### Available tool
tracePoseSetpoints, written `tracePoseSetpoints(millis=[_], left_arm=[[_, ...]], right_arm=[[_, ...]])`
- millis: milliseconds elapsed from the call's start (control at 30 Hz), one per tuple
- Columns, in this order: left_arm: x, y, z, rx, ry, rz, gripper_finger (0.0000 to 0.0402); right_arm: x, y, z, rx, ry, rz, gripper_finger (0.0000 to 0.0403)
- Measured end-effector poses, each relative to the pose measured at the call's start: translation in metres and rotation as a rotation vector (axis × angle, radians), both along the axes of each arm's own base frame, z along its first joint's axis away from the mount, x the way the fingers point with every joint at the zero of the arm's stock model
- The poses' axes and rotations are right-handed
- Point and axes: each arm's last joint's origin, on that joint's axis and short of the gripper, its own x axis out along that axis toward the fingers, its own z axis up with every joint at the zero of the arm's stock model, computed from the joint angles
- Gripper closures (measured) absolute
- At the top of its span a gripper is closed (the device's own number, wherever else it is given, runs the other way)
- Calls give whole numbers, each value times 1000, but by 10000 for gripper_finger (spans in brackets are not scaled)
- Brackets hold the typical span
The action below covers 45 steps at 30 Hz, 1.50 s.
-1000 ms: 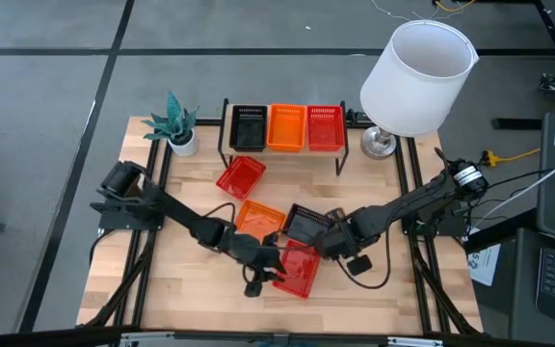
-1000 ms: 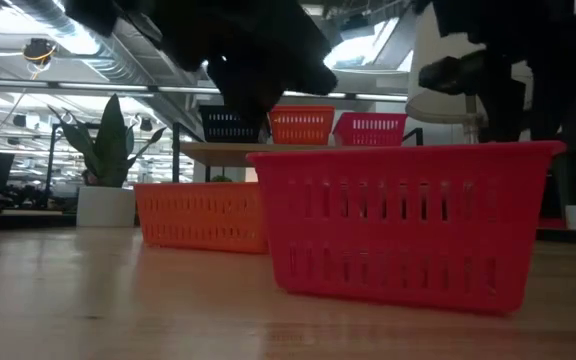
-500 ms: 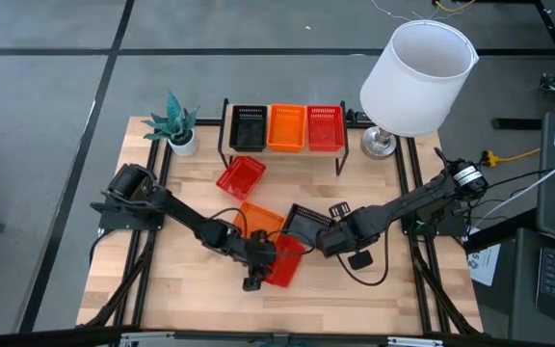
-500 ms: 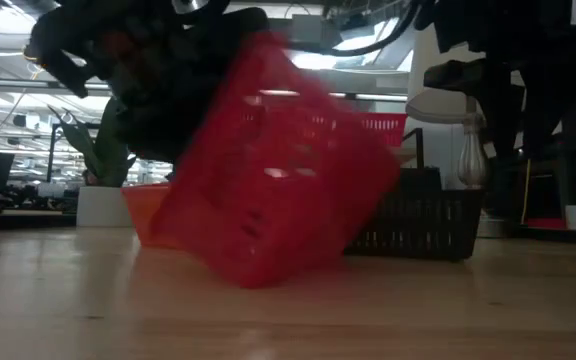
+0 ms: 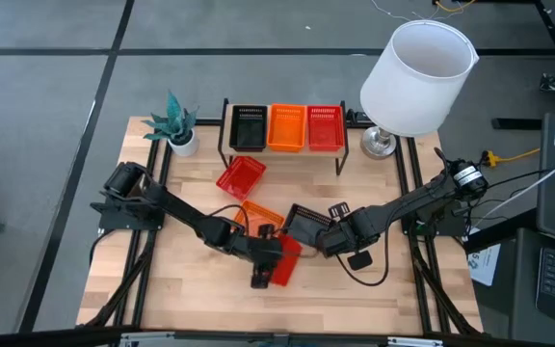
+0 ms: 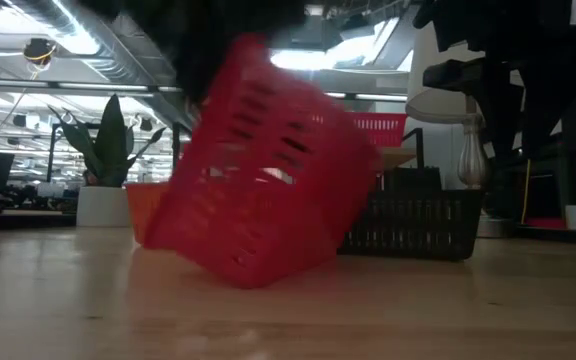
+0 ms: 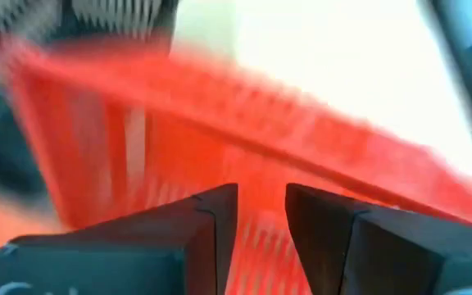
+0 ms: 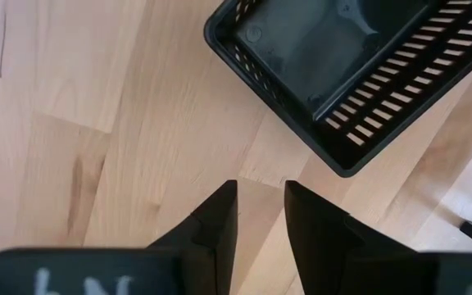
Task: Stack baskets on shelf by color
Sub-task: Stack the bottom red bin on top of the red bin on the shelf
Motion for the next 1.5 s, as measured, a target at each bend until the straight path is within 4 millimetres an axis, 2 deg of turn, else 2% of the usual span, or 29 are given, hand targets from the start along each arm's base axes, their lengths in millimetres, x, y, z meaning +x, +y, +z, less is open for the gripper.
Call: tracePoseSetpoints(millis=[133, 300, 533, 700, 867, 1067, 1167, 1233, 1333, 1500], left_arm=[[12, -11, 29, 51, -99, -77, 304], [11, -23, 41, 69, -51, -108, 304], [-10, -35, 30, 28, 207, -107, 304], [-3, -34, 6, -11, 288, -107, 311], [21, -26, -5, -103, 198, -225, 314], [47, -15, 5, -79, -105, -351, 314], [51, -8, 9, -67, -142, -348, 314], [47, -6, 5, -76, -64, -328, 315], [37, -4, 3, -67, 59, -308, 315], [20, 3, 11, 29, 186, -228, 315]], right_arm=[[0, 0, 0, 0, 0, 0, 301], [1, 1, 0, 12, -12, 0, 301], [4, 8, 0, 146, -14, 36, 301], [-1, 4, 0, 77, 31, 22, 301], [-11, -6, 9, -144, 69, -49, 301], [-38, -20, 43, -232, 33, -210, 301], [-53, -24, 62, -195, -45, -306, 301], [-62, -24, 73, -129, -94, -339, 301], [-68, -16, 85, 65, -168, -336, 301], [-57, 19, 96, 437, -286, -88, 301]])
